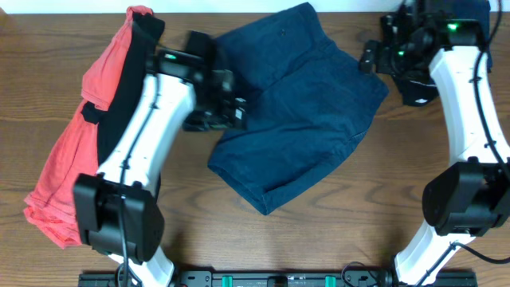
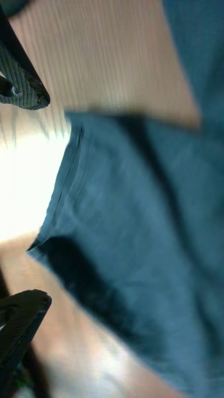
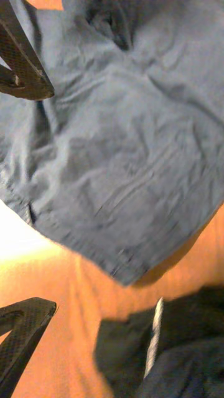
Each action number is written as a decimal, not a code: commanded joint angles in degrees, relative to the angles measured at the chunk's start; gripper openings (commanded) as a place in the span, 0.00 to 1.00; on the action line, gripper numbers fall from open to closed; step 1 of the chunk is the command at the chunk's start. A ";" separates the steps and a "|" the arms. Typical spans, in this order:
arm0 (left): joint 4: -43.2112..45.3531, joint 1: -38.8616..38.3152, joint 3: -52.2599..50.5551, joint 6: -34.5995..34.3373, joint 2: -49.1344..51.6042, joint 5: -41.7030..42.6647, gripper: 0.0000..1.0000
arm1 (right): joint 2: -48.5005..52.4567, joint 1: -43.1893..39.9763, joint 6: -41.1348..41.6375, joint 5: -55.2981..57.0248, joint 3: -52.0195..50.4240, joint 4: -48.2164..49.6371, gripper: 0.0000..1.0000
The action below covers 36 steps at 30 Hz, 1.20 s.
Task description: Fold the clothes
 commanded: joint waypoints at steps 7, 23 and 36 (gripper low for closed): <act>0.76 -10.99 -8.72 20.28 0.24 2.67 0.94 | 0.11 -3.50 1.27 0.07 -2.32 1.81 0.99; 4.68 -18.21 -13.35 23.74 9.29 7.93 0.91 | 0.11 -3.37 1.27 -0.22 -2.40 2.49 0.99; -2.84 -17.49 -12.17 23.65 11.58 12.22 0.06 | 0.11 -3.37 1.27 -0.17 -2.40 2.58 0.99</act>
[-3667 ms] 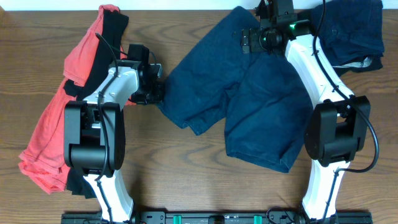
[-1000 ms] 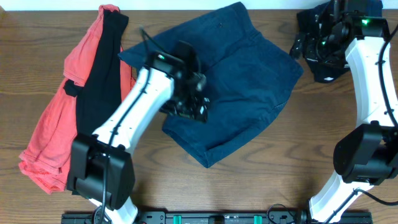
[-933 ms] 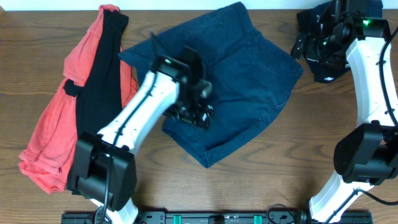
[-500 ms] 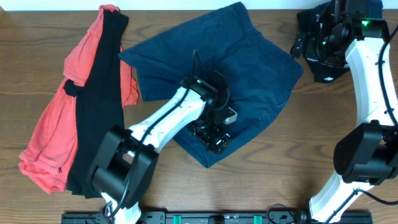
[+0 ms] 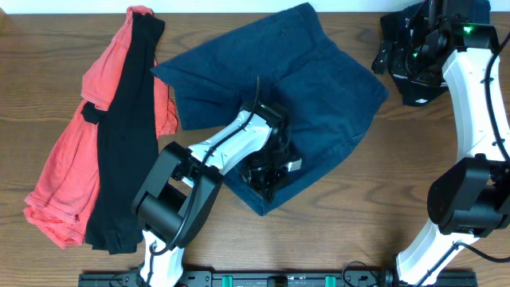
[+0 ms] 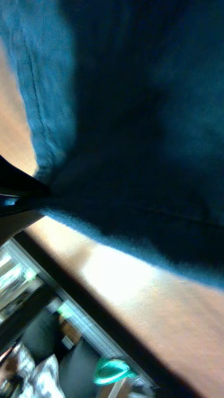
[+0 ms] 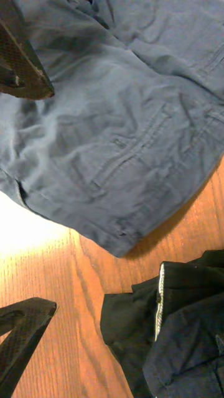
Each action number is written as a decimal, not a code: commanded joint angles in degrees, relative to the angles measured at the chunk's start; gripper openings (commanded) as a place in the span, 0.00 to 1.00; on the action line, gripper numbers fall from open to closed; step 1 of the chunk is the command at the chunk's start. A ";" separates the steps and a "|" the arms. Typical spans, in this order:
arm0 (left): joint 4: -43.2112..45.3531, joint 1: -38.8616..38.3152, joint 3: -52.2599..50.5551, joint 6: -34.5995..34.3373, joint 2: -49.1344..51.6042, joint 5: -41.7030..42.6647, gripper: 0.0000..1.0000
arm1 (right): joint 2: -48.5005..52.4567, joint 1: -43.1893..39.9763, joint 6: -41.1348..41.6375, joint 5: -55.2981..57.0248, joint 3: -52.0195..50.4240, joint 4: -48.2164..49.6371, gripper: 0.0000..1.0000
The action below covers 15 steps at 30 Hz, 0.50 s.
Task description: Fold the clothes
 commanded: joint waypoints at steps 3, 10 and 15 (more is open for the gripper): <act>-5.79 0.72 1.11 0.13 -0.50 1.20 0.06 | 0.07 -0.59 0.55 -0.22 -0.44 -0.46 0.99; -7.80 0.72 1.09 -6.84 -4.74 -3.06 0.06 | 0.07 -2.05 -0.20 0.00 -0.44 -6.54 0.99; -8.68 0.74 0.94 -11.65 -9.18 -10.10 0.06 | 0.07 -2.40 0.68 0.02 -0.79 -9.73 0.95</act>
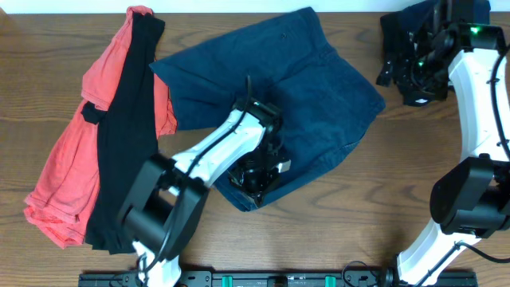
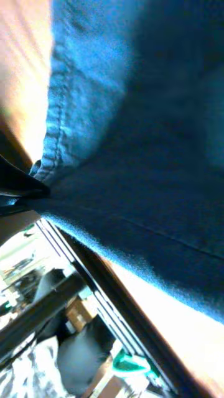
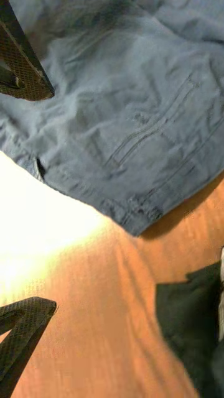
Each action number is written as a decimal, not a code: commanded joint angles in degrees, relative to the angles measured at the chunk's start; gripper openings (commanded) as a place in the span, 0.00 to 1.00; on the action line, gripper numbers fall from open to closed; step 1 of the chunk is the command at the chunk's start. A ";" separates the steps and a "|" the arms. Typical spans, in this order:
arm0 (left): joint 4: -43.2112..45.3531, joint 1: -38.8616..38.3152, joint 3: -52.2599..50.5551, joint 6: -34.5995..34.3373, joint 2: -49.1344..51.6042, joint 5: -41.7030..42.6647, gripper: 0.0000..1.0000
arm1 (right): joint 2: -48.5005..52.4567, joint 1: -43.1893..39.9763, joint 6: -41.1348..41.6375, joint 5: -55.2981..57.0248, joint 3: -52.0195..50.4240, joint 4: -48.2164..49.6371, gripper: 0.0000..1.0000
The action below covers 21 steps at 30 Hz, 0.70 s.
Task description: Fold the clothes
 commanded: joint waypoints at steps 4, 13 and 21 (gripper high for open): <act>-0.90 0.33 0.63 -10.32 -4.94 -10.88 0.06 | 0.07 -0.48 1.68 0.90 -1.97 -2.36 0.91; 1.84 0.70 -2.43 -21.46 -4.92 -21.03 0.06 | 0.07 -0.48 3.37 1.46 -12.37 1.99 0.83; 2.49 3.13 -2.43 -29.33 -4.94 -29.46 0.06 | 0.07 -0.15 5.55 1.42 -21.70 17.29 0.56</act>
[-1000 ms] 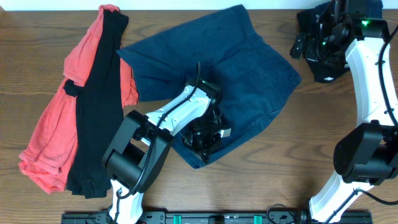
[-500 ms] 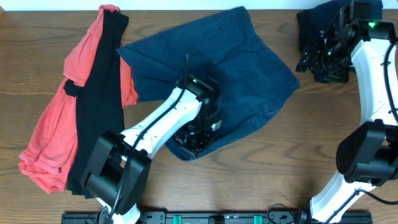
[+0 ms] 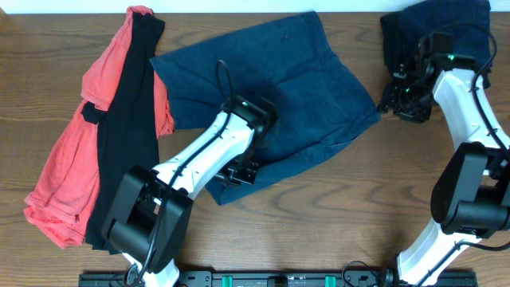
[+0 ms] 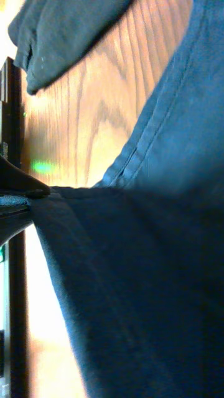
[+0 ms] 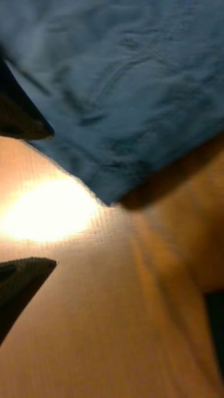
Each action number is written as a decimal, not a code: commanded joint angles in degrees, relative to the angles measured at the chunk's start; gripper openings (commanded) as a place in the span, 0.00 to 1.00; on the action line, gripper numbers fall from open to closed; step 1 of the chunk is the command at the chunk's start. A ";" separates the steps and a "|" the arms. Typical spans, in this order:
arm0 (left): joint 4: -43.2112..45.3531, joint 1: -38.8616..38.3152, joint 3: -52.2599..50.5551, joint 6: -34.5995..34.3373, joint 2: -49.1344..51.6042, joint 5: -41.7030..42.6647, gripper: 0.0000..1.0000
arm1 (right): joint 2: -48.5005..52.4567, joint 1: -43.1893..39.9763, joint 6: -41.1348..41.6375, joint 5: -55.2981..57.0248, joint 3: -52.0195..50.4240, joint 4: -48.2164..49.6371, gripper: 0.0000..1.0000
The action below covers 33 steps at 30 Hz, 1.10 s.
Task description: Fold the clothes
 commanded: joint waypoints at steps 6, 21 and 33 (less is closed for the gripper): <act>3.48 2.91 -0.50 -4.79 -0.31 -4.59 0.06 | 0.07 2.34 2.91 0.13 -6.93 8.22 0.59; 3.82 2.95 -0.55 -5.84 -0.31 -5.53 0.06 | 0.07 5.20 6.60 1.09 -15.21 21.11 0.42; 3.85 2.95 -0.55 -9.55 -0.31 -7.19 0.06 | 0.07 5.57 8.68 0.83 -17.70 21.84 0.61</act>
